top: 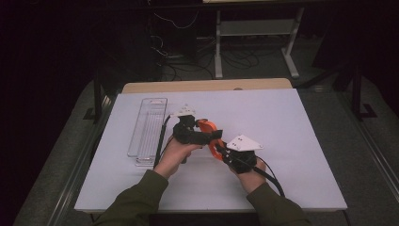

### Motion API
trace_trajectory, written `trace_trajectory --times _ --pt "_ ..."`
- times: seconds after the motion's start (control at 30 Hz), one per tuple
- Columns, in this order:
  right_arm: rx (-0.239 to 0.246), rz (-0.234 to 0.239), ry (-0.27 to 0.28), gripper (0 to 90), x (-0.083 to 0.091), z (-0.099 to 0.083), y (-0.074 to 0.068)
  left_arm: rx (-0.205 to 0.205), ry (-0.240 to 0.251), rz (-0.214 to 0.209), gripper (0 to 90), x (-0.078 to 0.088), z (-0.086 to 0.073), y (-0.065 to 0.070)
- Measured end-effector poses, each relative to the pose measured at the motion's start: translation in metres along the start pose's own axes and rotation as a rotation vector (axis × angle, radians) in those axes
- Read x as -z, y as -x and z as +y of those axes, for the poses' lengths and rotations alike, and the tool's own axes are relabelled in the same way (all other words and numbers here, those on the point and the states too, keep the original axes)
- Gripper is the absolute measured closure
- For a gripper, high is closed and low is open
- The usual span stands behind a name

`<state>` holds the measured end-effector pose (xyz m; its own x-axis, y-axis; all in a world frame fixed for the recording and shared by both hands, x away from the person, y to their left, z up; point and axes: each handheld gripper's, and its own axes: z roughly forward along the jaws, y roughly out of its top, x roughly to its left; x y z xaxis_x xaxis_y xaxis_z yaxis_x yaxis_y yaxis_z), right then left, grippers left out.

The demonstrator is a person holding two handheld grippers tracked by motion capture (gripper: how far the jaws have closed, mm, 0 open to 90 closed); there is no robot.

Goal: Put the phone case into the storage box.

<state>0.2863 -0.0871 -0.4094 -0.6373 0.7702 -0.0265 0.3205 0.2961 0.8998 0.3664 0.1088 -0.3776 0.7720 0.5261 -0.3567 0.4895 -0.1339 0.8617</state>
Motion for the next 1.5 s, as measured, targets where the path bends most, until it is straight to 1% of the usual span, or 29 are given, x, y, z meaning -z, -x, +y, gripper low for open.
trace_trajectory --times 0.17,0.23,0.3,0.47,0.5,0.63,0.9,0.97,1.13,1.17,1.2,1.27,1.33,1.4,1.43,1.5 --pt "-0.001 0.001 -0.004 79.5 0.0000 -0.0003 -0.0006 0.000 0.005 -0.004 13.1 0.0007 -0.0003 0.0002" --pt "0.006 0.001 -0.002 79.4 -0.0001 -0.0004 -0.0003 -0.017 0.007 0.000 13.5 0.0012 -0.0005 0.0006" --pt "-0.003 0.001 -0.003 79.3 0.0000 -0.0005 -0.0007 -0.025 0.016 0.002 13.8 0.0013 -0.0008 0.0019" --pt "-0.007 0.001 -0.008 79.0 -0.0004 -0.0008 -0.0009 -0.020 0.005 -0.003 14.4 0.0012 -0.0006 0.0001" --pt "-0.002 0.001 -0.009 79.0 -0.0005 -0.0009 -0.0005 -0.011 0.009 -0.005 14.4 0.0007 -0.0008 0.0000" --pt "0.007 0.000 -0.010 78.6 -0.0009 -0.0009 0.0001 -0.011 0.005 -0.010 14.6 0.0012 -0.0005 -0.0006" --pt "0.007 0.007 -0.007 77.4 -0.0018 -0.0006 0.0002 -0.020 0.003 0.004 14.8 0.0027 -0.0002 0.0004" --pt "0.005 0.009 -0.006 74.9 -0.0014 -0.0004 0.0001 -0.032 0.000 0.014 14.8 0.0029 -0.0004 -0.0001" --pt "0.010 0.004 -0.005 66.0 -0.0005 0.0003 0.0031 -0.035 0.001 0.024 14.9 0.0037 -0.0003 -0.0019" --pt "0.008 0.008 -0.008 64.3 -0.0003 0.0003 0.0040 -0.039 0.001 0.025 14.8 0.0040 -0.0002 -0.0024" --pt "0.001 0.012 0.000 61.8 -0.0002 0.0006 0.0041 -0.034 0.004 0.027 14.8 0.0041 -0.0003 -0.0022" --pt "0.007 0.016 -0.002 58.3 0.0004 0.0006 0.0058 -0.052 0.004 0.032 14.9 0.0047 0.0004 -0.0035" --pt "-0.001 0.018 -0.007 55.1 0.0015 0.0005 0.0056 -0.059 -0.001 0.035 14.9 0.0055 0.0006 -0.0043" --pt "-0.014 0.033 -0.003 52.5 0.0022 0.0007 0.0056 -0.043 0.009 0.034 14.9 0.0050 0.0005 -0.0039" --pt "-0.003 0.030 -0.003 50.6 0.0024 0.0006 0.0063 -0.035 0.011 0.035 14.9 0.0051 0.0005 -0.0037" --pt "-0.006 0.041 -0.004 46.8 0.0028 0.0009 0.0070 -0.048 0.012 0.037 14.9 0.0060 0.0010 -0.0049"
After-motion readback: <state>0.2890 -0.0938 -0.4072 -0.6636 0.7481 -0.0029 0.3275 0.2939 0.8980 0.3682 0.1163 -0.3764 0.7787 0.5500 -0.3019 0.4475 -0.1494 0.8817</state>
